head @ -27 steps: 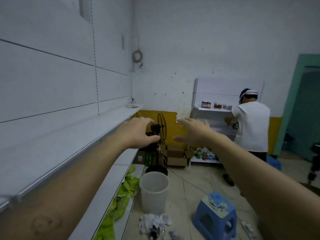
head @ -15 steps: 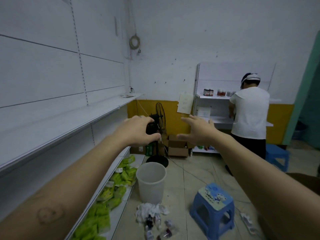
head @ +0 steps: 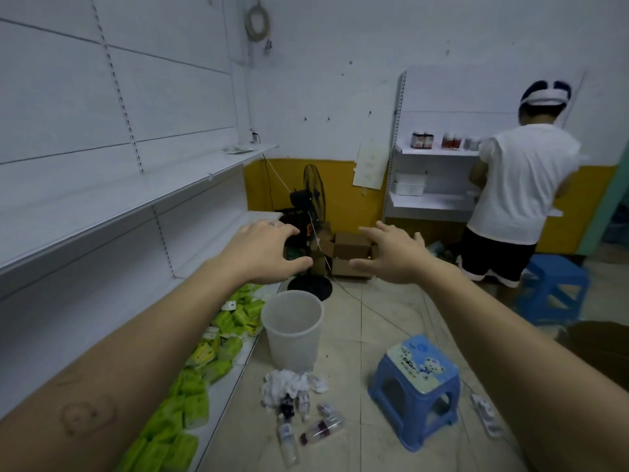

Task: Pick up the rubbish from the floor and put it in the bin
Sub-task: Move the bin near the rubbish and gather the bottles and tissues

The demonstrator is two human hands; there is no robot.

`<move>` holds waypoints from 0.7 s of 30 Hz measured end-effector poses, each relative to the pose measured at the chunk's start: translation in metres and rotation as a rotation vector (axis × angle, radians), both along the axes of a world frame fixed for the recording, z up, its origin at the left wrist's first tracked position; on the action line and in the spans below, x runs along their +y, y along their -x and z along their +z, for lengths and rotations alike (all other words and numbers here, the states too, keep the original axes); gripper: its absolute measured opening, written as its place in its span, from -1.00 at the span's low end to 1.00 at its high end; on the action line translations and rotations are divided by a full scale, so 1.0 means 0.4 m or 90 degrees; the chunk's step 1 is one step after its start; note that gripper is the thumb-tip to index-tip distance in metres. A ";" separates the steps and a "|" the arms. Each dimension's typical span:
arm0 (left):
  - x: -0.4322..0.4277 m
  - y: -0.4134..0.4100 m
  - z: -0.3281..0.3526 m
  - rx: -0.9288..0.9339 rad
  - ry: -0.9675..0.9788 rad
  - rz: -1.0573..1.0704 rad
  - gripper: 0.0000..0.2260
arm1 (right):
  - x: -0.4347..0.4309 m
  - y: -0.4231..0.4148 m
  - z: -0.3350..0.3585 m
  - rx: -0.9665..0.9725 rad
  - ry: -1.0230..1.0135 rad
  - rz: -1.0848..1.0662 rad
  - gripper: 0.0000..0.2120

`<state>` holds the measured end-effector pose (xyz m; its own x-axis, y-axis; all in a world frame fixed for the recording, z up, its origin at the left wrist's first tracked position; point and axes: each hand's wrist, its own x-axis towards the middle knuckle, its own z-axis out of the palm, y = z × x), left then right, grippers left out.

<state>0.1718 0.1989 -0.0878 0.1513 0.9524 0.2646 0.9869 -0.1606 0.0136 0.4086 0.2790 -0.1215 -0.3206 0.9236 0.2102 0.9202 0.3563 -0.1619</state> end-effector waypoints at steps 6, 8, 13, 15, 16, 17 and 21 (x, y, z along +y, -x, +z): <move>0.247 0.058 -0.106 -0.026 0.007 0.000 -0.31 | 0.220 0.045 -0.083 -0.044 0.027 -0.010 -0.24; 0.340 0.076 -0.134 -0.051 0.018 0.002 -0.31 | 0.295 0.071 -0.104 -0.058 0.057 -0.017 -0.23; 0.556 0.121 -0.168 -0.113 0.024 0.001 -0.33 | 0.480 0.134 -0.130 -0.024 0.089 -0.016 -0.25; 0.632 0.144 -0.177 -0.126 0.026 0.008 -0.34 | 0.550 0.152 -0.143 -0.002 0.091 -0.015 -0.25; 0.655 0.152 -0.180 -0.129 0.033 0.012 -0.34 | 0.573 0.158 -0.146 0.000 0.101 -0.014 -0.25; 0.671 0.158 -0.185 -0.127 0.042 0.014 -0.35 | 0.594 0.160 -0.147 -0.003 0.110 -0.013 -0.25; 0.772 0.183 -0.196 -0.124 0.046 0.029 -0.37 | 0.735 0.183 -0.136 -0.011 0.109 0.013 -0.26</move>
